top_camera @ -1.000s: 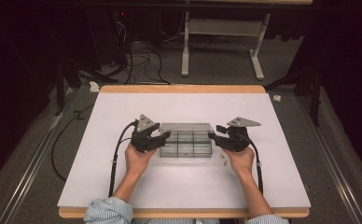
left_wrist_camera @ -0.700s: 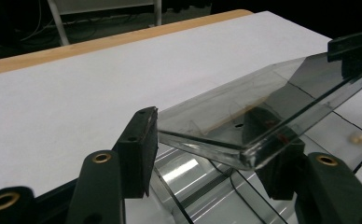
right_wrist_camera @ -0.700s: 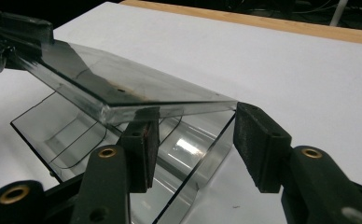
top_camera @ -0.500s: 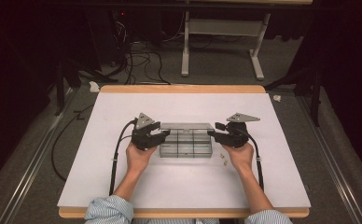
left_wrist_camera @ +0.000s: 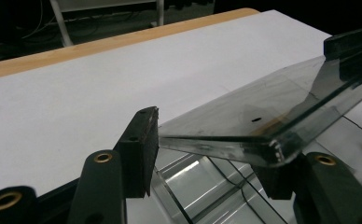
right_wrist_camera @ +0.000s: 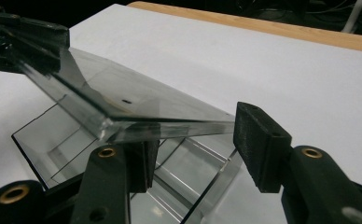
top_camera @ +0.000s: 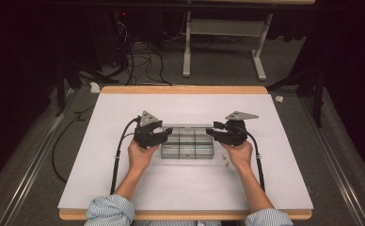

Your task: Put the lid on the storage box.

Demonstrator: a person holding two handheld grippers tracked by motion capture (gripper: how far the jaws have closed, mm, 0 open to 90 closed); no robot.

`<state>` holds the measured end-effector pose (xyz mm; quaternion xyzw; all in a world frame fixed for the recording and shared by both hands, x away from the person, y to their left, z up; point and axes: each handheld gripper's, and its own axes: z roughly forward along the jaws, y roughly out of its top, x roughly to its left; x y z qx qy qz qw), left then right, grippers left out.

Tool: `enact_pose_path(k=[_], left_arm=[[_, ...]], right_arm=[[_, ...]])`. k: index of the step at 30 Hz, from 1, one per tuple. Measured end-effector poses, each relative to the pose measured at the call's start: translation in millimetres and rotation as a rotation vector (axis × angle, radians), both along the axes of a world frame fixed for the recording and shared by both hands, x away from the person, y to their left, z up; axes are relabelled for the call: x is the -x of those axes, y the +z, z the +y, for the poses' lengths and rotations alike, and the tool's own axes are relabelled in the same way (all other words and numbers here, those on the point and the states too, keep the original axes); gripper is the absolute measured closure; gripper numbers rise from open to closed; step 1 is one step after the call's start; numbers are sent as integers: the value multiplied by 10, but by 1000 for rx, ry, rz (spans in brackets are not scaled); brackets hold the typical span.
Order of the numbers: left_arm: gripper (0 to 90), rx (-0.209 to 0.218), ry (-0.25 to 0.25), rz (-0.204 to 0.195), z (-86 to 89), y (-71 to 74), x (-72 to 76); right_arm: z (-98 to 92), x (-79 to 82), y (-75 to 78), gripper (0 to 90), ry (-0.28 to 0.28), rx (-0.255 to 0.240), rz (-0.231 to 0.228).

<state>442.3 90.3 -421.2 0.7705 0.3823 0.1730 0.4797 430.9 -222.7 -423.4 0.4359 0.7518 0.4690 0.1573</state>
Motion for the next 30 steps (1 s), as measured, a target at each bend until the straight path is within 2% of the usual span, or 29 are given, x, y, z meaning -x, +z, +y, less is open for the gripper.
enact_pose_path(k=[6, 14, 21, 24, 30], left_arm=[[469, 26, 4, 12, 15, -12, -33], [471, 23, 3, 31, 11, -30, -102], [477, 25, 8, 35, 1, 4, -158], [479, 29, 12, 22, -10, 11, -172], [491, 44, 18, 21, -7, -13, -204]], right_arm=[[18, -38, -4, 515, 0, 3, -15], [18, -81, -34, 520, -4, 4, -19], [22, -121, 15, 522, -4, 4, -21], [35, -152, 35, 529, -4, 18, -24], [44, -183, 20, 540, -16, 16, -28]])
